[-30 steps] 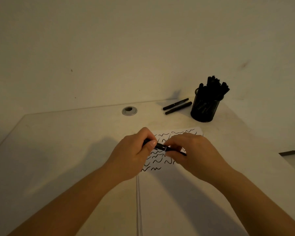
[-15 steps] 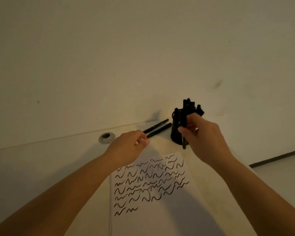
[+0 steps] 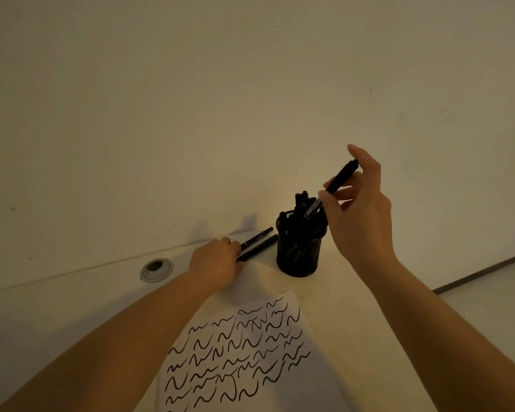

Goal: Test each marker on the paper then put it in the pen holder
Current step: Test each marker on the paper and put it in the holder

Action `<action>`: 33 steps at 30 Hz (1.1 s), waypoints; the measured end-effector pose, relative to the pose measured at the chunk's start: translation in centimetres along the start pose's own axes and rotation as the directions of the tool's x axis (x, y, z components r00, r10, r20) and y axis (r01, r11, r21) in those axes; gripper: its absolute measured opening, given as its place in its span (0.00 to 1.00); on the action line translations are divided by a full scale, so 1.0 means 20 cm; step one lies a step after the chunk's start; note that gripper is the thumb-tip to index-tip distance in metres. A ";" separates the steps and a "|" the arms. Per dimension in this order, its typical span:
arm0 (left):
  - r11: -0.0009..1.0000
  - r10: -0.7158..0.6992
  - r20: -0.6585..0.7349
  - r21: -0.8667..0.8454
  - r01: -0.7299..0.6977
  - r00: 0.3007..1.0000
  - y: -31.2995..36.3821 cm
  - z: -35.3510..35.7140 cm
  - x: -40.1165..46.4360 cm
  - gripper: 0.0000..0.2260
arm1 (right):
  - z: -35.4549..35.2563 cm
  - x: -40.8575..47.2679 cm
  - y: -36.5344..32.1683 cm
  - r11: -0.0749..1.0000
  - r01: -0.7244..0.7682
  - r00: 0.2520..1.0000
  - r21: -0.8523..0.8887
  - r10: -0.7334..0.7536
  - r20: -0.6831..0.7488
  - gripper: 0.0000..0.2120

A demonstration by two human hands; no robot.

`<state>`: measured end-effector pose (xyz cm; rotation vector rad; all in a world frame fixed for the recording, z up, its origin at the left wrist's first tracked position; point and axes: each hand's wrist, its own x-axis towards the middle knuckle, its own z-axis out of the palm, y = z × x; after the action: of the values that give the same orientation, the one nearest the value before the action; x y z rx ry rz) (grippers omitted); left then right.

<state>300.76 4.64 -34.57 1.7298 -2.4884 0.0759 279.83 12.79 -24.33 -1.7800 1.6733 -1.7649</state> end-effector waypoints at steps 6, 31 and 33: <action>0.999 -0.033 -0.026 -0.032 0.032 0.999 -0.01 0.06 0.02 0.13 | 0.06 -0.02 0.07 0.988 0.071 0.994 -0.135 -0.059 0.092 0.25; 0.839 -0.221 -0.035 -0.516 0.172 0.975 -0.08 -0.15 -0.29 0.08 | 0.15 -0.19 0.13 0.780 0.334 0.936 -0.529 -0.209 0.284 0.18; 0.801 -0.214 -0.069 -0.583 0.135 0.974 -0.06 -0.20 -0.38 0.04 | 0.14 -0.26 0.07 0.853 0.234 0.972 -0.466 -0.205 0.113 0.15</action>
<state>304.83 11.67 -31.50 1.5996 -1.9503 -0.5116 282.70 14.48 -29.34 -2.2827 2.0907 -1.4314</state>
